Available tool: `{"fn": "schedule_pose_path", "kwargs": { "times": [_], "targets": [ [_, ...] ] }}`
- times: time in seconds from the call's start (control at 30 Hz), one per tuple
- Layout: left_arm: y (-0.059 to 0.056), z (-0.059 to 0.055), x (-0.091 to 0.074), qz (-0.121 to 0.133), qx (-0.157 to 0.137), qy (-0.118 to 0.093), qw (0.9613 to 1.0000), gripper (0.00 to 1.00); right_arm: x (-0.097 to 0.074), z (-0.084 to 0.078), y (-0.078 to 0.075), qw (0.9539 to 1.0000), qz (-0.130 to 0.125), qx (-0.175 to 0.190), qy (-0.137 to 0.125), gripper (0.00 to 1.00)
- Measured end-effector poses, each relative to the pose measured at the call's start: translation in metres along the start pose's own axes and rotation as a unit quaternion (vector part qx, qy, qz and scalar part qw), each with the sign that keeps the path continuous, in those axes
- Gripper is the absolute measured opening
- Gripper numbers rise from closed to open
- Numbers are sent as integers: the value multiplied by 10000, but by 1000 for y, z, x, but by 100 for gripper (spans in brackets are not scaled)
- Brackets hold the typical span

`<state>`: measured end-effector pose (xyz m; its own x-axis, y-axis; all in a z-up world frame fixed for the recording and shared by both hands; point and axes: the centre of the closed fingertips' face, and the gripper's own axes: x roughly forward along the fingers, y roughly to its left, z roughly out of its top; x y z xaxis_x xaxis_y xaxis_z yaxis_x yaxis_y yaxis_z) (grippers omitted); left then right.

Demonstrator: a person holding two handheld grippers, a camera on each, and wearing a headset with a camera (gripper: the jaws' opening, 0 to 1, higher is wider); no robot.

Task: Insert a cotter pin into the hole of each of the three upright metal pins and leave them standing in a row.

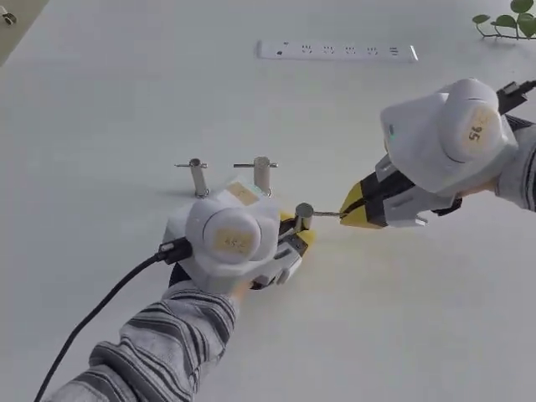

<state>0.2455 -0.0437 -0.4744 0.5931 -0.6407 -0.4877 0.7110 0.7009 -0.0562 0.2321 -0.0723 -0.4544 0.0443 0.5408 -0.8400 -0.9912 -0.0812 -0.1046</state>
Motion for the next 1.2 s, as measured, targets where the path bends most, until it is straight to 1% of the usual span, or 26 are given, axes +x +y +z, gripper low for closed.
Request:
{"fn": "schedule_pose_path", "kwargs": {
  "times": [0.17,0.23,0.33,0.4,0.43,0.47,0.5,0.53,0.63,0.7,0.97,1.2],
  "targets": [
    [0,0,1,2,-6,-13,10000,10,-2,1,-2,10000,-42,-70,50,0],
    [0,0,1,0,-5,-12,10000,10,-2,0,-2,10000,-45,-59,26,0],
    [0,0,1,-5,14,-10,10000,10,-2,1,-1,10000,12,55,-82,0],
    [0,0,1,-7,31,-9,10000,10,-3,3,1,9999,85,48,-113,0],
    [0,0,1,-8,34,-11,10000,10,-3,7,1,9997,113,25,-223,0],
    [0,0,1,-8,32,-11,10000,10,-4,9,1,9995,120,136,-255,0],
    [0,0,1,-7,31,-11,10000,10,-4,14,2,9990,148,242,-359,0],
    [0,0,2,-3,27,-12,10000,10,-4,15,1,9988,146,256,-382,0],
    [0,0,2,5,7,-14,10000,10,-1,14,1,9994,115,178,-279,0],
    [0,0,2,3,5,-10,10000,10,-1,12,-1,9993,118,196,-291,0],
    [0,-1,2,51,-37,-18,10000,10,1,16,0,9994,47,238,-258,0],
    [0,-3,3,136,7,-12,9999,10,3,19,0,9984,-4,470,-304,0]
  ]
}}
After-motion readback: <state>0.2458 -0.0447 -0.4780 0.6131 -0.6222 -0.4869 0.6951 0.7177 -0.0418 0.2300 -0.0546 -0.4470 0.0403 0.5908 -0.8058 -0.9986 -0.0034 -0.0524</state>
